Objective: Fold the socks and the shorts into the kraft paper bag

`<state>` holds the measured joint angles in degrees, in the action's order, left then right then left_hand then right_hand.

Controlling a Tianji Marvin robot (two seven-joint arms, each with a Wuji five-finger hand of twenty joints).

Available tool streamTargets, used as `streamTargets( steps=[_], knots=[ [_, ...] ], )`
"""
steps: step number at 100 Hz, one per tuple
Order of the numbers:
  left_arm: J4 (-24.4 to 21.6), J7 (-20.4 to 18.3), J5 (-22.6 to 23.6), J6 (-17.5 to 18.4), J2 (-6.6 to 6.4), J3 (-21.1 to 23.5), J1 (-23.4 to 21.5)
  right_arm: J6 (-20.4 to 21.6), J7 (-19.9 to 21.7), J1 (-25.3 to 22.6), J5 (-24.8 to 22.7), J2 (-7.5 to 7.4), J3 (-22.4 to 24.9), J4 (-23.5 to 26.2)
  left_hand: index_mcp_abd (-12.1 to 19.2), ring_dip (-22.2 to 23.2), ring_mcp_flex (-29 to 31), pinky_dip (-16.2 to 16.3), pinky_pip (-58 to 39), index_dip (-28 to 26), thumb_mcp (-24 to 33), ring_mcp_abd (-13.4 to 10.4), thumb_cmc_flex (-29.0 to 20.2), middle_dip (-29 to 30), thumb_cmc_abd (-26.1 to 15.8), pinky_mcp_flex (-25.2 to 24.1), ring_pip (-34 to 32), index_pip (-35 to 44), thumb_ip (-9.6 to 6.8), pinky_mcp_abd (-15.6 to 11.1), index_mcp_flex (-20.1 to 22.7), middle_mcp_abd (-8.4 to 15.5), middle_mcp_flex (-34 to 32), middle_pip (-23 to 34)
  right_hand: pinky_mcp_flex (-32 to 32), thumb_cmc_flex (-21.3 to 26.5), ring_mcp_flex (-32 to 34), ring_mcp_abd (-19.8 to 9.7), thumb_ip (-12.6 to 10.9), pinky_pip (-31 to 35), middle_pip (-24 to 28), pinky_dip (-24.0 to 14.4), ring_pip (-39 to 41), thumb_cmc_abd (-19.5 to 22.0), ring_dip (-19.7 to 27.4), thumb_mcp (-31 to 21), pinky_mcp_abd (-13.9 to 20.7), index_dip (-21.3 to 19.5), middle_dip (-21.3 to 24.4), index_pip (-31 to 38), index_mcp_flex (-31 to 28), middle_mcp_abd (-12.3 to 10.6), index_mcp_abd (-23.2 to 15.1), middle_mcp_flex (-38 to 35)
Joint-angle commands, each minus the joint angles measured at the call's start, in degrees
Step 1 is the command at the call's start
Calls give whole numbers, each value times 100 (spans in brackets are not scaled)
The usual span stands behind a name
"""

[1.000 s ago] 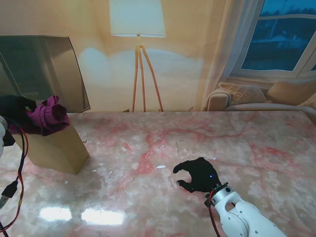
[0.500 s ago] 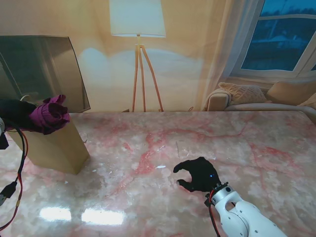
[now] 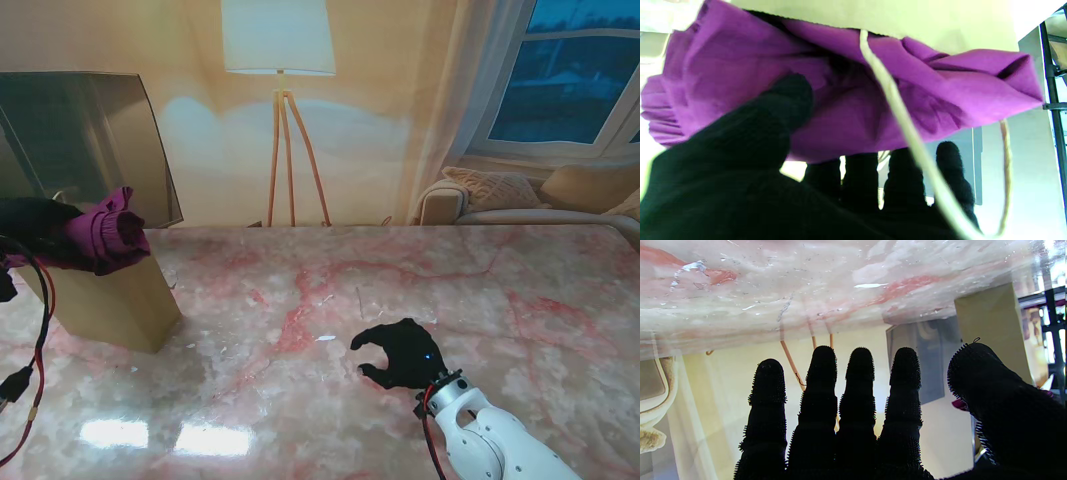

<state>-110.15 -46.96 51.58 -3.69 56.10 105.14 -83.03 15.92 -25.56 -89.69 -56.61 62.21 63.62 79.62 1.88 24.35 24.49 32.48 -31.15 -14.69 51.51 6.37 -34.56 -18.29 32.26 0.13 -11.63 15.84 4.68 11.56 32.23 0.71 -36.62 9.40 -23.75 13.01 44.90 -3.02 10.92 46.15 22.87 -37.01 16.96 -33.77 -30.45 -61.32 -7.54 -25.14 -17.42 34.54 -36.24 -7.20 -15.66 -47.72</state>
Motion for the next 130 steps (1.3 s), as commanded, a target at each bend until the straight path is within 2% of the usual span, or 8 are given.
streamTargets(
  steps=[1,48,76,90,116,121,124,130],
  knots=[
    [-58,83,19,8,-71,17,-28,25,1,-31,-7,31,-19,2,14,-49,-186,-59,136,-44,85,-16,-38,102,144,-116,151,26,-210,22,30,-212,238,-147,92,-150,-60,35,-266,40,-11,-186,-41,106,-96,125,-77,-1,-37,-109,173,100,-52,123],
    [-106,-83,-172,94,-122,224,-96,24,29,-4,26,37,-47,4,-218,-89,-419,-2,416,60,-240,31,908,143,1125,-242,226,-373,547,-33,-229,-253,527,-261,98,-150,-70,36,-270,34,-17,-190,-45,118,-93,131,-75,-8,-37,-106,159,90,-60,131],
    [10,46,-514,-37,-119,175,-104,24,36,17,47,41,-82,-10,-99,-80,-576,4,541,32,-18,96,1416,141,1171,-359,253,-377,672,-66,-329,-391,667,-293,102,-149,-72,38,-271,31,-17,-191,-46,120,-91,135,-73,-15,-37,-90,109,101,-55,129],
    [38,324,-811,-248,-77,108,-123,31,40,32,76,47,-94,-28,-156,-65,-835,-39,837,-67,-549,196,1646,121,763,-493,312,-300,694,-34,-188,-501,836,-327,98,-151,-73,34,-272,35,-18,-193,-46,128,-91,138,-80,-15,-37,-96,123,99,-62,127],
    [136,641,-804,31,-28,-14,-99,46,36,52,129,59,-115,-62,924,-2,-813,260,1109,-935,-938,191,950,50,439,-498,297,1017,480,-60,795,-462,617,-273,104,-153,-75,39,-274,33,-16,-195,-45,139,-92,144,-78,-10,-39,-116,163,98,-67,128],
    [137,670,-723,73,-20,-31,-100,51,29,55,134,61,-121,-70,1109,17,-799,301,1083,-1079,-796,171,652,33,378,-483,273,1453,417,-91,1119,-426,549,-242,105,-156,-76,34,-274,34,-16,-196,-45,142,-92,147,-76,-11,-39,-111,161,99,-61,127],
    [135,705,-664,92,-12,-37,-107,54,23,57,136,62,-124,-77,1345,45,-773,328,1027,-982,-1214,156,133,13,419,-465,238,1865,730,-104,1283,-401,487,-208,102,-161,-78,31,-274,35,-16,-197,-46,147,-92,148,-77,-10,-39,-114,170,99,-50,127],
    [151,970,-556,125,32,-50,-138,63,23,58,147,64,-126,-85,1662,105,-663,357,878,-606,-1813,135,-503,-33,298,-405,140,2743,612,-109,1476,-346,315,-120,106,-164,-78,37,-277,33,-18,-197,-46,169,-92,151,-82,-10,-38,-114,169,108,-59,135]
  ],
)
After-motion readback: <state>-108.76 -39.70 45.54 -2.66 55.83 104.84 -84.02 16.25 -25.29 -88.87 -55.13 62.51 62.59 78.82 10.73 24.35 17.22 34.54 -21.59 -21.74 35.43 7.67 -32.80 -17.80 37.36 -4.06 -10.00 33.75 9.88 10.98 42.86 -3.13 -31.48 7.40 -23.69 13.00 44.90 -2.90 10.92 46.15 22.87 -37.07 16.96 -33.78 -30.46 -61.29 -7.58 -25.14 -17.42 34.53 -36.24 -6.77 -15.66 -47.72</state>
